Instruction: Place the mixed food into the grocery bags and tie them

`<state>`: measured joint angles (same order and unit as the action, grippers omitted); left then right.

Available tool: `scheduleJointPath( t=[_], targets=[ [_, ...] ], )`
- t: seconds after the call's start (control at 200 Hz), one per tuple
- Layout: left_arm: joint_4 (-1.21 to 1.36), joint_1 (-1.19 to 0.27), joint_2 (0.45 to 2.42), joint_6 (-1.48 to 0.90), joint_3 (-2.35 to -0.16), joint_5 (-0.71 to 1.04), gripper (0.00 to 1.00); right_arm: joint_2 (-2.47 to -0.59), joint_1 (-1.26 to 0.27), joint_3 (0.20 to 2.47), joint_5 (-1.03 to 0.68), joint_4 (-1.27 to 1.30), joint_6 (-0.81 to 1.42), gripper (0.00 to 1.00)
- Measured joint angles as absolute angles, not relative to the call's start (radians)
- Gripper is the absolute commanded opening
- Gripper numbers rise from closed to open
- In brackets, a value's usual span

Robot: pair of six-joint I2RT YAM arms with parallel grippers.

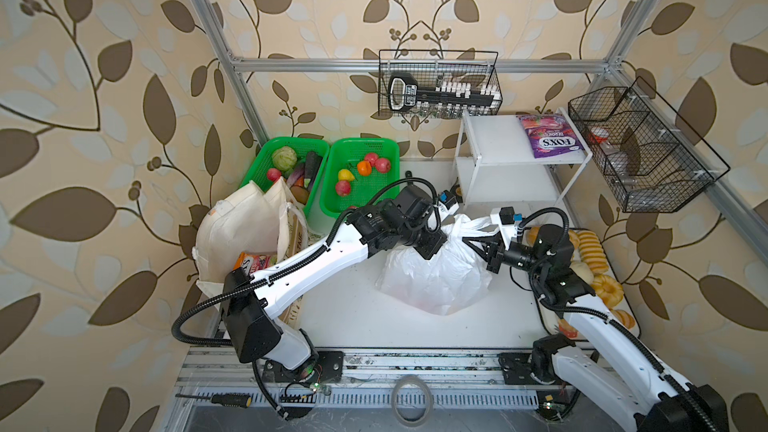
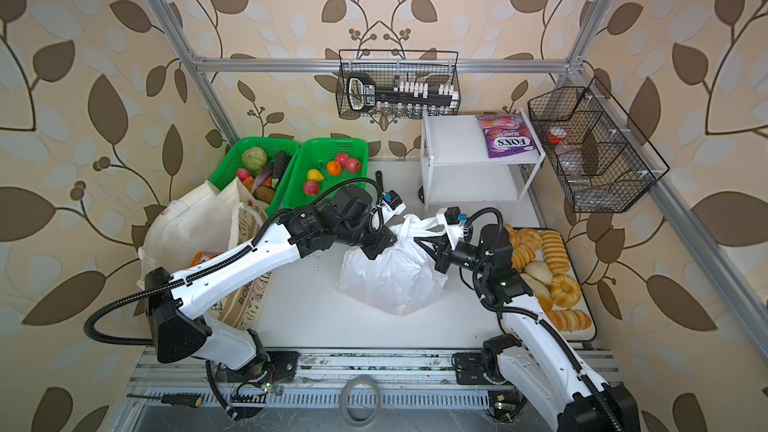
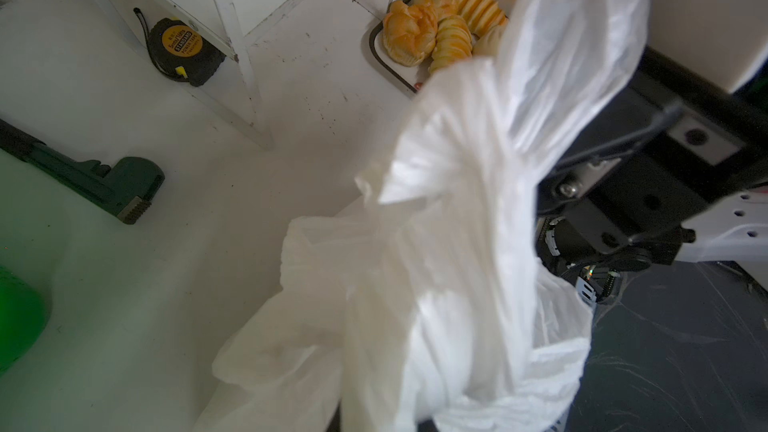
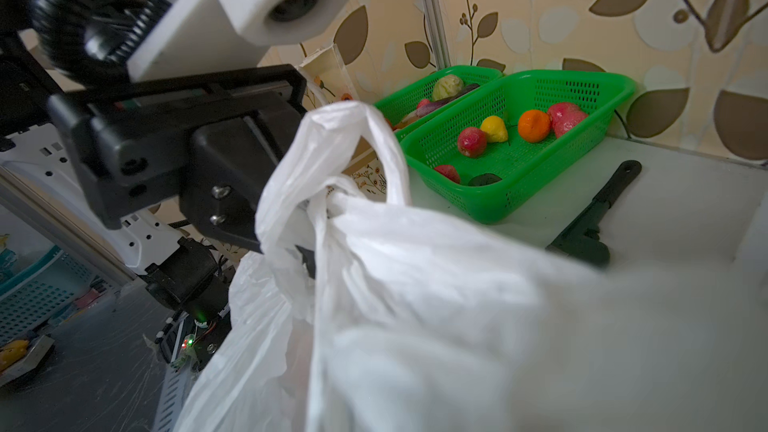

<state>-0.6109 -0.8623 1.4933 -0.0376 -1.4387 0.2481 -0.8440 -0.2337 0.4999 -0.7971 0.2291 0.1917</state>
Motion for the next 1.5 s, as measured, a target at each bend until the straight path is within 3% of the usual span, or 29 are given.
scheduleJointPath(
  t=[0.155, 0.28, 0.945, 1.26, 1.5],
  targets=[
    [-0.596, -0.862, 1.493, -0.059, -1.439, 0.207, 0.13, -0.79, -0.234, 0.5, -0.791, 0.174, 0.194, 0.0],
    [-0.571, -0.862, 1.493, -0.069, -1.439, 0.181, 0.0, -0.756, -0.234, 0.5, -0.773, 0.111, 0.193, 0.0],
    [-0.345, -0.863, 1.426, -0.138, -1.328, 0.148, 0.0, -0.753, -0.26, 0.542, -0.964, 0.02, 0.194, 0.0],
    [-0.296, -0.863, 1.428, -0.132, -1.316, 0.221, 0.0, -0.759, -0.247, 0.591, -0.922, -0.04, 0.153, 0.53],
    [-0.279, -0.862, 1.428, -0.105, -1.281, 0.234, 0.0, -0.67, -0.192, 0.604, -0.783, -0.052, 0.141, 0.64]
  ],
)
